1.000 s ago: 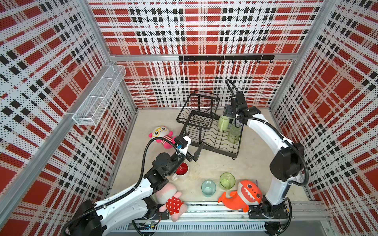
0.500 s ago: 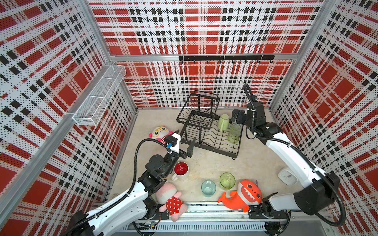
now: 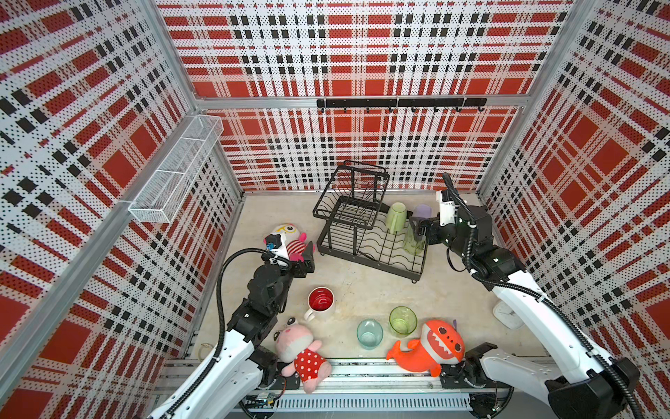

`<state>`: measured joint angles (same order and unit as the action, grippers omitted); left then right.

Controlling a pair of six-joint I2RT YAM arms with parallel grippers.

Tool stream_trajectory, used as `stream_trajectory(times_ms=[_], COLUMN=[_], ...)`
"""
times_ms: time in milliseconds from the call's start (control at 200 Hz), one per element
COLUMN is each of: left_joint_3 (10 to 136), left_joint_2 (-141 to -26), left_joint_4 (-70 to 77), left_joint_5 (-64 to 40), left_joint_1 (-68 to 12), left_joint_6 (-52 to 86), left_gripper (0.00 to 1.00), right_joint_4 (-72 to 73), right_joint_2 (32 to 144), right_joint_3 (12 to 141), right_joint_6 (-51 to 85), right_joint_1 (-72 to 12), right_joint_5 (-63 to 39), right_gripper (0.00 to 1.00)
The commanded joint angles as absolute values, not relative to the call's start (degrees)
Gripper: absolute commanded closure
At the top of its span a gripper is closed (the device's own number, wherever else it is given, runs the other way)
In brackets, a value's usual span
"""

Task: Load cups into a dish rack
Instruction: Pick up the cup from the center of the table.

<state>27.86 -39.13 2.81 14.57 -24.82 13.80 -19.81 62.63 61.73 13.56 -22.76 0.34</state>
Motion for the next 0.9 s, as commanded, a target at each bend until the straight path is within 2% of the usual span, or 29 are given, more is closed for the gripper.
stream_trajectory(times_ms=[0, 140, 210, 291, 451, 606, 897], left_joint_3=[31.5, 32.3, 33.0, 35.0, 36.4, 37.1, 38.5], left_joint_2=[-41.2, -45.0, -46.9, -49.1, -55.5, -58.2, -57.8], left_joint_4=[-8.8, -18.2, -21.6, -24.9, -26.4, -26.7, -30.3], left_joint_5=[9.8, 2.6, 2.3, 2.2, -4.5, -0.3, -1.3], left_joint_1=[-22.4, -21.4, -21.8, -22.5, -23.6, -28.6, -28.6], left_joint_6=[24.5, 34.7, 37.8, 37.1, 33.6, 35.2, 33.5], left_gripper=[0.06, 0.12, 0.13, 0.15, 0.21, 0.33, 0.33], right_joint_4=[-19.0, -20.2, -19.2, -18.4, -18.6, -19.1, -18.6], right_joint_2=[60.7, 59.3, 58.6, 58.6, 59.5, 58.8, 57.7], right_joint_3=[60.4, 58.9, 57.4, 56.3, 56.6, 56.6, 54.8], right_joint_6=[9.1, 8.3, 8.2, 8.3, 7.6, 7.3, 6.8], right_joint_1=[-23.2, -23.1, -23.1, -23.1, -23.1, -23.2, -23.2], right_joint_5=[-6.0, -6.8, -6.6, -6.4, -5.8, -3.0, -1.6], right_gripper=[0.0, 0.0, 0.0, 0.0, 0.0, 0.0, 0.0])
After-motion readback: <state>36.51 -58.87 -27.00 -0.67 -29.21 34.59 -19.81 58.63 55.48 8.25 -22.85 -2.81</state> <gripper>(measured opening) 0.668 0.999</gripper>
